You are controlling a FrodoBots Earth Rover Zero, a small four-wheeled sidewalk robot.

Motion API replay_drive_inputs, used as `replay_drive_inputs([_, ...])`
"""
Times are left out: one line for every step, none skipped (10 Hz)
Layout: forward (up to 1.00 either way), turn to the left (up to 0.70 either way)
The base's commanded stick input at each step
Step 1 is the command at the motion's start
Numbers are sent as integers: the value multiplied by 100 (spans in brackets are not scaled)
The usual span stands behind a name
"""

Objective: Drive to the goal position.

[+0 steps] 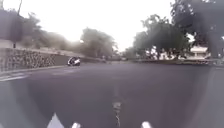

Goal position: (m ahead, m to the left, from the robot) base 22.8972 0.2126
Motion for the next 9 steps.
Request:
replay_drive_inputs([70,0])
replay_drive_inputs([70,0])
replay_drive_inputs([70,0])
replay_drive_inputs([70,0])
replay_drive_inputs([70,0])
replay_drive_inputs([70,0])
replay_drive_inputs([70,0])
replay_drive_inputs([70,0])
replay_drive_inputs([70,0])
